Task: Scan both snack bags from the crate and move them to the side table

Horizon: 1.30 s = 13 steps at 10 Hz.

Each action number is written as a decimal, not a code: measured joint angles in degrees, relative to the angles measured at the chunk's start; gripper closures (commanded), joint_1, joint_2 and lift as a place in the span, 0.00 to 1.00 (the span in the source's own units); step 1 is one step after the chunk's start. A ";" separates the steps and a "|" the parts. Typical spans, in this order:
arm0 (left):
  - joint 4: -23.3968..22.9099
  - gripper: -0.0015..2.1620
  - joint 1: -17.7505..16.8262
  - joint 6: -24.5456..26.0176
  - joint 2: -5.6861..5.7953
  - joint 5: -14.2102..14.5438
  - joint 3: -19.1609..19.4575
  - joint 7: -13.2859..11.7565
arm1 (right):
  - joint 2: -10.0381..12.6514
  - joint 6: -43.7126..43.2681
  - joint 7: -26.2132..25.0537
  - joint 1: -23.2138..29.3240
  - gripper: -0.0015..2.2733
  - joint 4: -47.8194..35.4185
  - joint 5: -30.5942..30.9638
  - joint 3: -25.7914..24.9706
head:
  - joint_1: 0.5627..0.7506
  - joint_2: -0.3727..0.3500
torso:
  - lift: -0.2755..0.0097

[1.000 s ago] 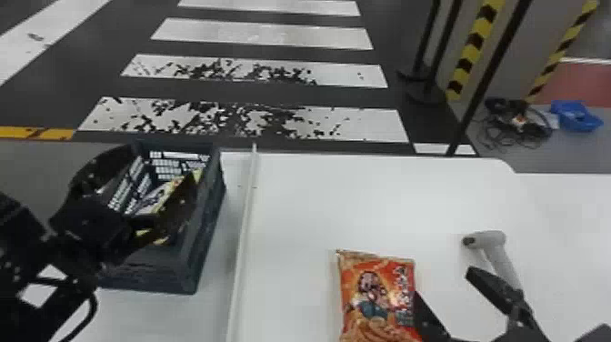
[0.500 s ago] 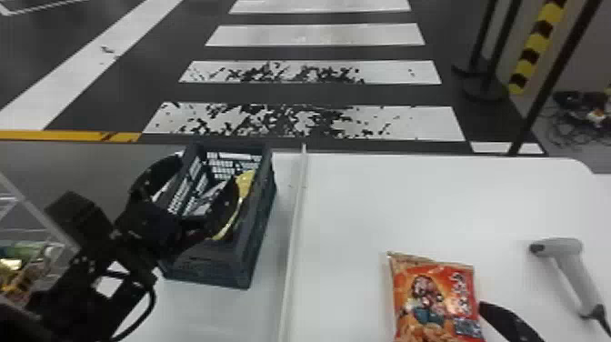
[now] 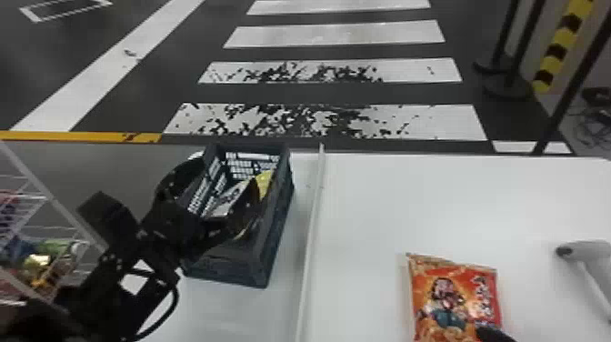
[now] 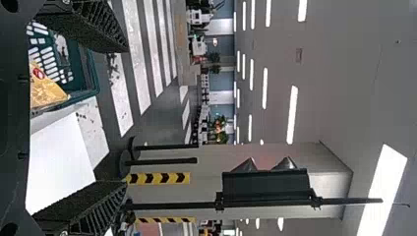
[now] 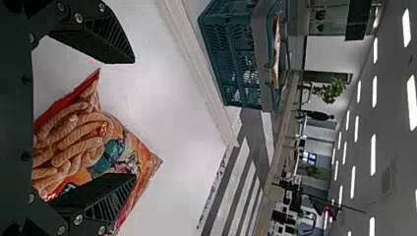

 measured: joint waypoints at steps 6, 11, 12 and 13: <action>0.09 0.01 0.67 0.00 -0.22 -0.09 -0.42 -0.99 | -2.37 -1.59 -3.02 -1.32 0.08 3.96 4.11 4.65 | 0.70 0.76 | 0.63; -0.29 0.01 1.84 -0.01 -0.01 -0.09 -0.34 -1.94 | -3.06 -1.64 -5.36 -6.60 0.08 8.46 5.09 7.86 | 0.70 0.77 | 0.63; -0.33 0.01 2.02 -0.01 0.07 -0.07 -0.23 -2.03 | -3.22 -1.55 -5.83 -7.24 0.08 9.13 5.12 8.23 | 0.70 0.77 | 0.63; -0.37 0.01 2.11 -0.01 0.14 -0.06 -0.16 -2.11 | -3.39 -1.53 -6.08 -7.84 0.08 9.83 5.17 8.52 | 0.70 0.76 | 0.63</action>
